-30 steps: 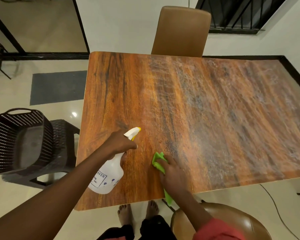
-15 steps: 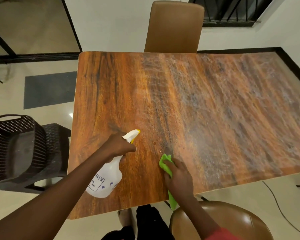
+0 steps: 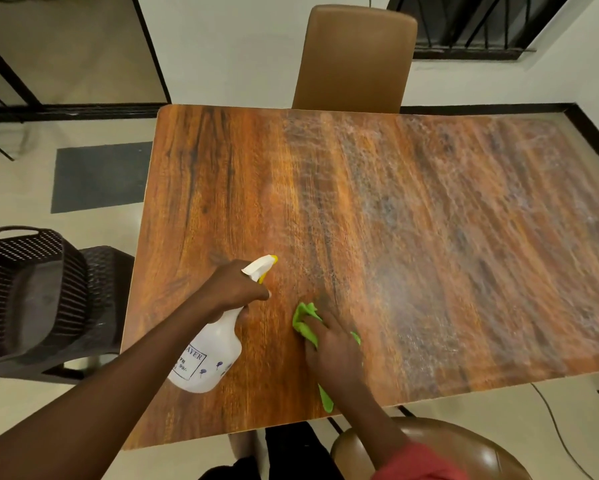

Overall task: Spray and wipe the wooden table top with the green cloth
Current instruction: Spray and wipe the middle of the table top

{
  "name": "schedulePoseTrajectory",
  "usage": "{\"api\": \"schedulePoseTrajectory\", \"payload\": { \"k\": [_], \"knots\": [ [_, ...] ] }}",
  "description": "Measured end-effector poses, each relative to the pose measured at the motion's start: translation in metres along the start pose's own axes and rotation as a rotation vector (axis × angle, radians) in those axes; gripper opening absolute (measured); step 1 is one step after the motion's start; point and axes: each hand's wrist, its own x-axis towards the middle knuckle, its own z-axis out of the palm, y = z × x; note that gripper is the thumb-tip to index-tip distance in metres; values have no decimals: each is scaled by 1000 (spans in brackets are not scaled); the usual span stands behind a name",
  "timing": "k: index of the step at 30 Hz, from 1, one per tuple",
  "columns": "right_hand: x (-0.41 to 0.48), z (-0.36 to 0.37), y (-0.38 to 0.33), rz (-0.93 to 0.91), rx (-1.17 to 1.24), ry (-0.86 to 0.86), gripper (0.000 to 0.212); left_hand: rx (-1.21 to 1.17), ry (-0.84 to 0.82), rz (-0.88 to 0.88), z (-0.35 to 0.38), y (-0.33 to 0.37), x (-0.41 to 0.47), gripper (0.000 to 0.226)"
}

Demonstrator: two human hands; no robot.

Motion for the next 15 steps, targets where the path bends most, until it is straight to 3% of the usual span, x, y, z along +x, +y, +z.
{"api": "schedulePoseTrajectory", "payload": {
  "k": [4,10,15],
  "knots": [
    [19,-7,13,174,89,73,45,-6,18,-10,-2,2,2,23],
    [8,6,-32,-65,24,-37,51,-12,20,-13,9,6,2,30],
    [6,-9,5,-30,16,-11,45,-19,-3,-13,11,16,6,35]
  ]
}}
